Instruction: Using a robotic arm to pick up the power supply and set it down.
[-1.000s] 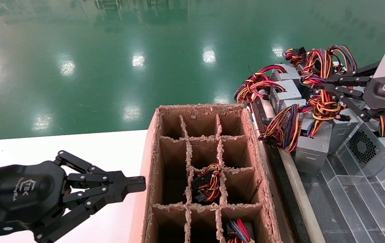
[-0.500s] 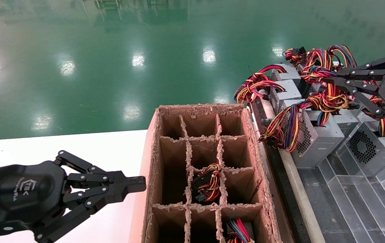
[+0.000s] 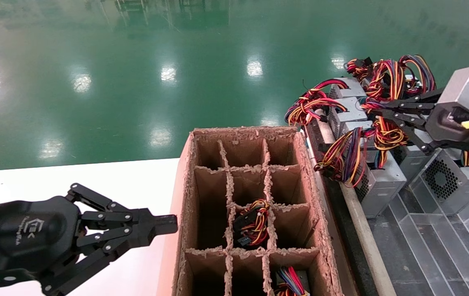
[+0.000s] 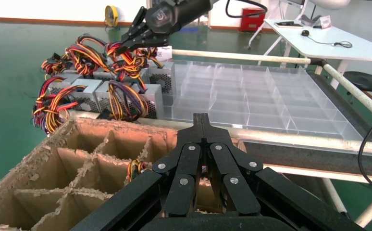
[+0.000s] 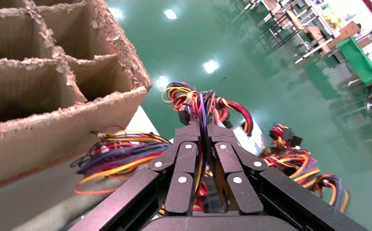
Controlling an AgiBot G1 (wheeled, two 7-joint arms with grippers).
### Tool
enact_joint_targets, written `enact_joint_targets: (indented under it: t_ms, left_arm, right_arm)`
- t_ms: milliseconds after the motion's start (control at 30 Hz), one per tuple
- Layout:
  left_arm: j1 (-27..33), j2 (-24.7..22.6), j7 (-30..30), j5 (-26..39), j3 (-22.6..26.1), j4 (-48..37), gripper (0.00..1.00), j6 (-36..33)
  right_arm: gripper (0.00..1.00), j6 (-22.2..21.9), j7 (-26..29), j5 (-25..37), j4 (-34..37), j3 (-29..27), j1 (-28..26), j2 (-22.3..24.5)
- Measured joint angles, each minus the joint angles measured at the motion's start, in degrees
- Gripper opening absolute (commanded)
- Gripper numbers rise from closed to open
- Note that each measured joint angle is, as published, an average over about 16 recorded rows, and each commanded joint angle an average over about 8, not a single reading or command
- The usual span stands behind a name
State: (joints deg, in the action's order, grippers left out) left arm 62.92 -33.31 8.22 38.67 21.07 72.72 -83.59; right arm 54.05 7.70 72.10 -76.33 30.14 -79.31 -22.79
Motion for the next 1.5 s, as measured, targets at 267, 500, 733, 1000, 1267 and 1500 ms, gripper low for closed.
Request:
enact_joint_targets:
  t_ms: [267, 500, 733, 1000, 1267, 1500]
  left_arm:
    - [0.0, 0.0, 0.0, 0.0, 0.0, 0.0, 0.00, 0.0]
    - [0.0, 0.0, 0.0, 0.0, 0.0, 0.0, 0.00, 0.0]
    - [0.0, 0.0, 0.0, 0.0, 0.0, 0.0, 0.00, 0.0]
    - [0.0, 0.0, 0.0, 0.0, 0.0, 0.0, 0.00, 0.0]
    - [0.0, 0.0, 0.0, 0.0, 0.0, 0.0, 0.00, 0.0]
    - [0.0, 0.0, 0.0, 0.0, 0.0, 0.0, 0.00, 0.0]
  right_arm:
    - [0.68, -1.3, 0.2, -0.7, 0.0, 0.0, 1.1, -0.7]
    - [1.00, -1.4, 0.4, -0.8, -0.4, -0.1, 1.0, -0.7]
    - [1.00, -1.2, 0.6, -0.6, -0.7, -0.1, 0.5, -0.7]
    - [1.00, -2.2, -0.3, -1.1, -0.8, -0.6, 0.4, -1.5]
    - [1.00, -4.1, -3.7, -2.8, -0.8, -2.0, 1.1, -2.7]
    - [1.00, -4.8, -7.2, -5.1, -0.8, -3.6, 2.0, -3.4]
